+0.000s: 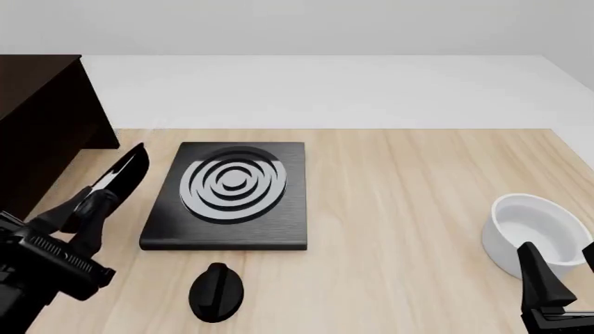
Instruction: Put the frying pan under the cabinet shelf.
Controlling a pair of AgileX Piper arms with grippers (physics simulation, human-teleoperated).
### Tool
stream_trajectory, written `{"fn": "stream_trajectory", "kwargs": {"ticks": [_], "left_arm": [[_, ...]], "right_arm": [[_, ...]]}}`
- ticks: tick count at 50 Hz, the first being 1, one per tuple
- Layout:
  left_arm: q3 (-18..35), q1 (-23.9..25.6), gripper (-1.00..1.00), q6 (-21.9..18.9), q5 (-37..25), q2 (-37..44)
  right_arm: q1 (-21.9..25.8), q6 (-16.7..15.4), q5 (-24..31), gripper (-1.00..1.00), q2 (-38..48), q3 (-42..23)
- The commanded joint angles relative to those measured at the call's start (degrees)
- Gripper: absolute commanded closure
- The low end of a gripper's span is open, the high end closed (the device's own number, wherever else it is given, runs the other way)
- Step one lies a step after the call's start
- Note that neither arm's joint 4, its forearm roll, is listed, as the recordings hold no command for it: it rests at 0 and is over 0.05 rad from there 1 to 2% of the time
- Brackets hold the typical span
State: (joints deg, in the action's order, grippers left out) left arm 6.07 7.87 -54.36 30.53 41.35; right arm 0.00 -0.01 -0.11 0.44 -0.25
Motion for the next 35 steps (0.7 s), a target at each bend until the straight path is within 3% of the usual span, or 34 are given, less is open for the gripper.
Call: {"fn": "stream_trajectory", "kwargs": {"ticks": [1, 12, 19, 35], "left_arm": [[0.64, -0.89, 1.00, 0.84, 3.47, 1.87], [-1.39, -3.45, 1.00, 1.34, 12.82, 9.96], [-1.66, -4.61, 1.00, 1.50, 15.61, 13.09], [-1.83, -7.53, 1.00, -0.53, 25.91, 24.87]], "right_arm": [[0.00, 0.00, 0.00, -1.00, 0.00, 0.00], [0.00, 0.00, 0.00, -1.00, 0.00, 0.00], [0.00, 0.01, 0.00, -1.00, 0.00, 0.00], [0.00, 0.00, 0.00, -1.00, -0.01, 0.00]]}}
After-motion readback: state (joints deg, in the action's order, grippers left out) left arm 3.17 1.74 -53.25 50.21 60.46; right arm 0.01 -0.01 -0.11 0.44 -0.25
